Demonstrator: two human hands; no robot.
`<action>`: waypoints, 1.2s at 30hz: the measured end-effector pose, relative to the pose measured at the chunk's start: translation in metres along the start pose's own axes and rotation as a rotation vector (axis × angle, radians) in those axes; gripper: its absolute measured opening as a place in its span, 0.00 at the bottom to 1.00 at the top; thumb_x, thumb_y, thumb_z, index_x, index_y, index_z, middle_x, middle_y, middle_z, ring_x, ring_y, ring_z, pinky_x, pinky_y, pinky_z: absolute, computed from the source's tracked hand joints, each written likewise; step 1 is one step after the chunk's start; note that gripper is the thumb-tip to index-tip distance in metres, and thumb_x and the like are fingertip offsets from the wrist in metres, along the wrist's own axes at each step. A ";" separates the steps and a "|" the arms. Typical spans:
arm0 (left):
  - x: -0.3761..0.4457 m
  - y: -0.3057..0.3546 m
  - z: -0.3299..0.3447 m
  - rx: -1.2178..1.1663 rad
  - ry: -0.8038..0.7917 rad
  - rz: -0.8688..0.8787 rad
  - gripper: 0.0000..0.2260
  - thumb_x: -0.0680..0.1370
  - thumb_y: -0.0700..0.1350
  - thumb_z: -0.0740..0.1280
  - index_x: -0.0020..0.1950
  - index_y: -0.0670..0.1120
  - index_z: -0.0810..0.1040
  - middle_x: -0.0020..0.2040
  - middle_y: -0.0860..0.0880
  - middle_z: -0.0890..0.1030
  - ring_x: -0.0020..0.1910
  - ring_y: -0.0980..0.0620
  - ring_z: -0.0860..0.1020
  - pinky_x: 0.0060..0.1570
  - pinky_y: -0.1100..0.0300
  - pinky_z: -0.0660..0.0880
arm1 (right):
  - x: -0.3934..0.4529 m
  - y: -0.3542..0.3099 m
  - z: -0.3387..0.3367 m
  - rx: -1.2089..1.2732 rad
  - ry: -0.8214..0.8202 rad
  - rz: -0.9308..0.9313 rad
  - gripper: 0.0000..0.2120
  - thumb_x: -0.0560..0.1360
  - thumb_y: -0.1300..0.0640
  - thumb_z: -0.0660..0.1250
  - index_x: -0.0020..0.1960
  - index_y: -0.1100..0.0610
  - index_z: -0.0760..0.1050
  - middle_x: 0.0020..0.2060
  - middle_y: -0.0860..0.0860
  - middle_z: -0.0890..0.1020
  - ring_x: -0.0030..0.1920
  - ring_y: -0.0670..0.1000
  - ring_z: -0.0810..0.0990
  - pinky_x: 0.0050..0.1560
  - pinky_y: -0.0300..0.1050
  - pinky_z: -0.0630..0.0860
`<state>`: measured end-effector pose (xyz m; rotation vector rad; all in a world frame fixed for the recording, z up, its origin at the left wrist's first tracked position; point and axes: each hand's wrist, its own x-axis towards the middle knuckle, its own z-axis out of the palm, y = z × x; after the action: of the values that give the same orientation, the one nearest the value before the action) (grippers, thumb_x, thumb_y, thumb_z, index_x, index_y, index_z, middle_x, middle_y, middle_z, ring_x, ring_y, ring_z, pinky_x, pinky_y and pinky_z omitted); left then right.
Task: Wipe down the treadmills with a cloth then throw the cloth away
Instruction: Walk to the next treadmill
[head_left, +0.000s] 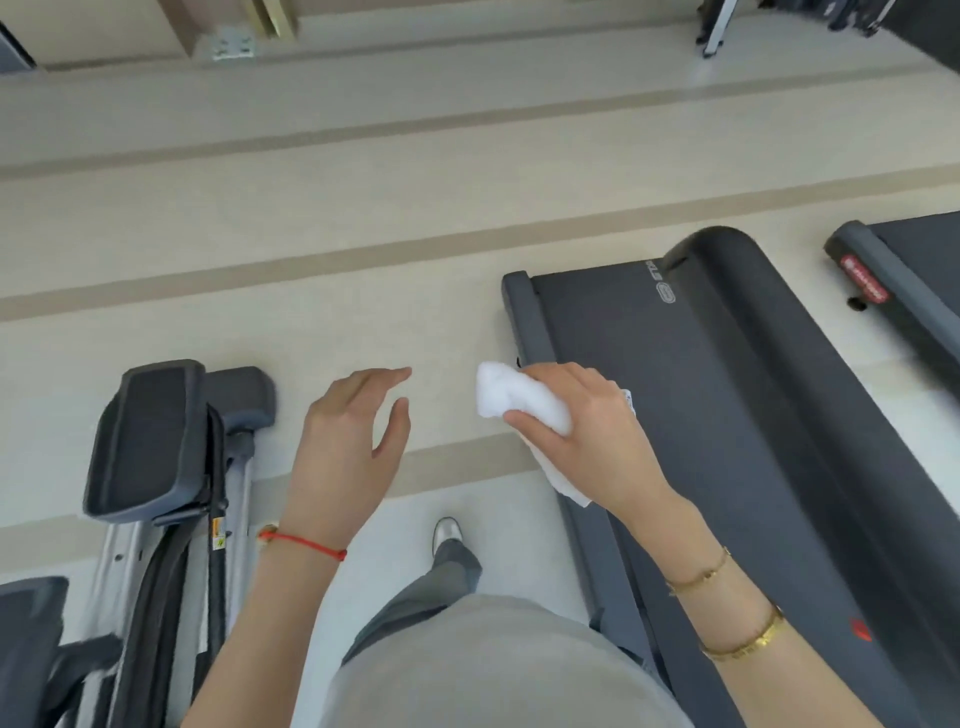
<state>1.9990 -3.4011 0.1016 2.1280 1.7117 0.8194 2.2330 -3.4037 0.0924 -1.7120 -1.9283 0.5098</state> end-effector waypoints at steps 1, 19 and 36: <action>0.011 -0.007 -0.003 -0.002 -0.003 -0.017 0.13 0.79 0.36 0.66 0.63 0.41 0.79 0.58 0.46 0.81 0.58 0.44 0.78 0.60 0.46 0.74 | 0.015 -0.003 0.004 0.012 -0.006 -0.002 0.16 0.75 0.43 0.67 0.60 0.47 0.75 0.52 0.44 0.79 0.52 0.50 0.75 0.55 0.47 0.70; 0.222 -0.115 -0.003 -0.008 -0.038 -0.038 0.13 0.79 0.37 0.66 0.63 0.43 0.79 0.58 0.48 0.81 0.58 0.46 0.78 0.60 0.44 0.74 | 0.247 -0.008 0.054 0.074 0.016 0.092 0.17 0.75 0.44 0.67 0.60 0.48 0.76 0.52 0.45 0.80 0.52 0.50 0.75 0.56 0.47 0.70; 0.551 -0.127 0.079 -0.039 0.017 -0.018 0.12 0.80 0.39 0.65 0.63 0.45 0.79 0.55 0.50 0.82 0.54 0.48 0.80 0.57 0.46 0.75 | 0.563 0.097 0.012 0.062 0.073 0.125 0.15 0.75 0.46 0.68 0.60 0.49 0.76 0.51 0.45 0.80 0.51 0.49 0.76 0.53 0.47 0.72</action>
<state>2.0181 -2.8308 0.1051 2.0834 1.7063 0.8608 2.2596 -2.8326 0.0960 -1.7944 -1.7447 0.5395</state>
